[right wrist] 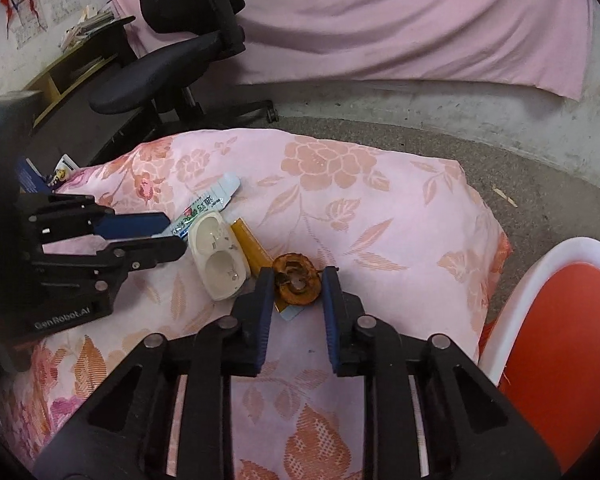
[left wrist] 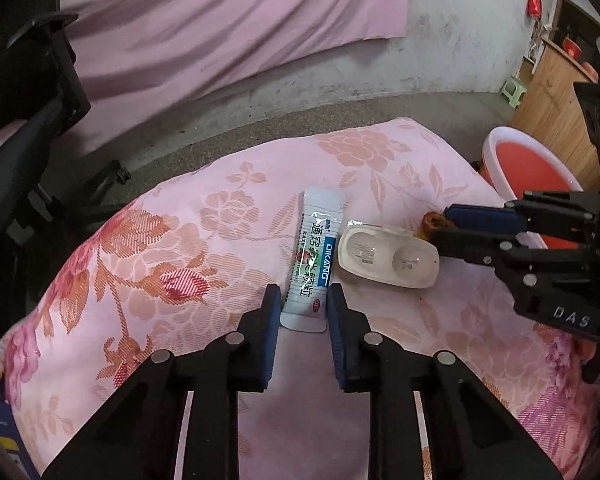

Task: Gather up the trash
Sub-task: 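Grasp the white toothpaste tube with the left gripper while the right gripper grasps the brown cap, then carry the tube and brown cap over the bucket and open both grippers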

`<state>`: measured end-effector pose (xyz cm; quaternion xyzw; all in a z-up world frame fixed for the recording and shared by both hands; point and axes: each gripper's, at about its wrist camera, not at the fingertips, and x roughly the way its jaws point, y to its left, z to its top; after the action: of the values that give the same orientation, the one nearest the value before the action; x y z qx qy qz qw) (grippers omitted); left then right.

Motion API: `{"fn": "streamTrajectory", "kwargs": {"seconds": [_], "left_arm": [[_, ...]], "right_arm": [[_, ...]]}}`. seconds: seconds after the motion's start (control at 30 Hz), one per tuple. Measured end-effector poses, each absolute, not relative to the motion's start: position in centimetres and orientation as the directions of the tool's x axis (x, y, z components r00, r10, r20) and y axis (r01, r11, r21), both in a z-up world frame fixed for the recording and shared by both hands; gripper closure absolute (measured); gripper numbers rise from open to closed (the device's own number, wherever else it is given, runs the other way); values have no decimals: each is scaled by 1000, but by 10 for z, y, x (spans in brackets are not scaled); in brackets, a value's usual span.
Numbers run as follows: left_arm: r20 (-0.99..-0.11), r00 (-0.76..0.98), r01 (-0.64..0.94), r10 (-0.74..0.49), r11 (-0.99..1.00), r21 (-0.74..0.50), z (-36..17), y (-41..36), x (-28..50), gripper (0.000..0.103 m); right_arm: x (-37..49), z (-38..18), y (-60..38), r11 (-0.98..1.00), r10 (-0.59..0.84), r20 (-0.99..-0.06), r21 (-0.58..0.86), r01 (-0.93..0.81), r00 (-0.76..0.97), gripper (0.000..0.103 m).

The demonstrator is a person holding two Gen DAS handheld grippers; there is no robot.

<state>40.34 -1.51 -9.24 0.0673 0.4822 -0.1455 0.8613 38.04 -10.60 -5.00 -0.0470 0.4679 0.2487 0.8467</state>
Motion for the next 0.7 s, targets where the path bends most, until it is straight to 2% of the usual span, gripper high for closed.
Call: {"fn": "streamTrajectory", "kwargs": {"seconds": [0.17,0.33,0.53,0.7], "left_arm": [[-833,516,255,-198,964,-71,-90,-9,393,85],[-769,598,146,-226,974,-173,-75,5,368,85],[-602,763,161,-237,971,-178,-37,-8,333,85],[-438,854,223,-281,958,-180,-3,-37,310,85]], "right_arm": [[377,-42,-117,874,405,-788,184,-450,465,57],[364,-28,-124,876,423,-728,178,-447,540,57],[336,1,-135,882,431,-596,122,-455,677,57],[307,34,-166,899,430,-403,104,-426,808,57]]}}
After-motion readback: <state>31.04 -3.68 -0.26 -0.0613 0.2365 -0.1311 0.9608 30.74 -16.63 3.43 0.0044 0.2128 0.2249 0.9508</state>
